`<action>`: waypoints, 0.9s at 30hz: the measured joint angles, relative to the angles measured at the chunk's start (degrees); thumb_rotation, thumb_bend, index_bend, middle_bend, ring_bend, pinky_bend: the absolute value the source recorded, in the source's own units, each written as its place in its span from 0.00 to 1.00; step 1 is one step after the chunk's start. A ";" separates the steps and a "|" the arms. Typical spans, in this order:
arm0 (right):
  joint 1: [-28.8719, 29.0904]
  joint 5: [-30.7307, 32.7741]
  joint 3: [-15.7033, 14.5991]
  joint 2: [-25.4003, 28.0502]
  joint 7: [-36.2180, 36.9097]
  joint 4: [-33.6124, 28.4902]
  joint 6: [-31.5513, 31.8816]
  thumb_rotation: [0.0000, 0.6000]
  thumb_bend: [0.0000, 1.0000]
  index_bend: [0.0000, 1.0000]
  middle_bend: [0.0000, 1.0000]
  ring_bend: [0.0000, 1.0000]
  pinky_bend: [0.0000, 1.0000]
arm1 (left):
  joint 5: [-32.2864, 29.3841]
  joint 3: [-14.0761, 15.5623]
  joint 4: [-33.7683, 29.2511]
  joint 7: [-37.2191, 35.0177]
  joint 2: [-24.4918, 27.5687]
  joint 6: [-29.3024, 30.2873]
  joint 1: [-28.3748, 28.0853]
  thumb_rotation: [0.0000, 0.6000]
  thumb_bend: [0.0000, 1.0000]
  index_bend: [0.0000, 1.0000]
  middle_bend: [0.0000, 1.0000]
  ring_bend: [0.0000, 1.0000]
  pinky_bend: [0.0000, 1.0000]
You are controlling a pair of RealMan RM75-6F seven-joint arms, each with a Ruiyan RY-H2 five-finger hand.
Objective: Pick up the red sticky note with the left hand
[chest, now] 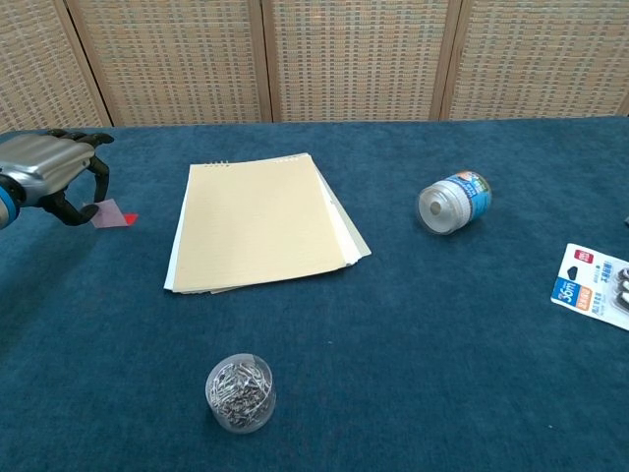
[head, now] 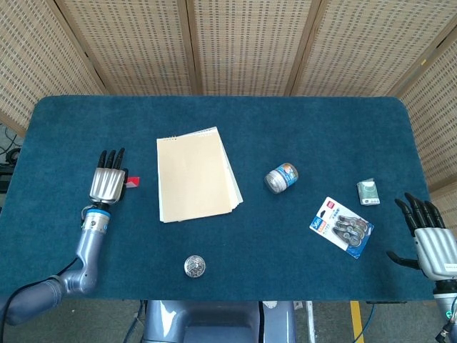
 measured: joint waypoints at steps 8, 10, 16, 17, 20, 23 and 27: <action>0.06 -0.09 -0.08 -0.15 -0.54 -0.10 -0.10 1.00 0.05 0.00 0.00 0.00 0.00 | -0.19 -0.87 -0.83 0.42 1.62 0.84 -0.39 1.00 0.48 0.59 0.00 0.00 0.00; 0.06 -0.09 -0.09 -0.20 -0.69 -0.11 -0.08 1.00 0.05 0.00 0.00 0.00 0.00 | -0.37 -1.06 -0.60 0.47 1.74 0.69 -0.61 1.00 0.48 0.59 0.00 0.00 0.00; 0.18 0.24 -0.05 -0.30 -0.94 -0.07 -0.45 1.00 0.05 0.00 0.00 0.00 0.00 | -1.39 -1.97 1.56 0.64 1.48 -0.50 -1.71 1.00 0.48 0.59 0.00 0.00 0.00; 0.22 0.40 0.02 -0.30 -0.92 -0.03 -0.56 1.00 0.05 0.00 0.00 0.00 0.00 | -1.55 -2.24 1.82 0.45 1.40 -0.62 -1.89 1.00 0.48 0.59 0.00 0.00 0.00; 0.31 0.65 0.13 -0.31 -0.80 0.05 -0.75 1.00 0.05 0.00 0.00 0.00 0.00 | -1.43 -2.95 1.63 -0.98 1.44 -0.32 -2.22 1.00 0.47 0.59 0.00 0.00 0.00; 0.39 0.64 0.11 -0.32 -0.91 0.05 -0.92 1.00 0.05 0.00 0.00 0.00 0.00 | -0.58 -3.02 0.17 -1.39 2.09 0.62 -2.19 1.00 0.47 0.59 0.00 0.00 0.00; 0.33 0.32 -0.01 -0.33 -1.07 -0.07 -0.67 1.00 0.05 0.00 0.00 0.00 0.00 | 0.60 -2.80 -3.78 -1.43 3.84 2.14 -1.78 1.00 0.45 0.59 0.00 0.00 0.00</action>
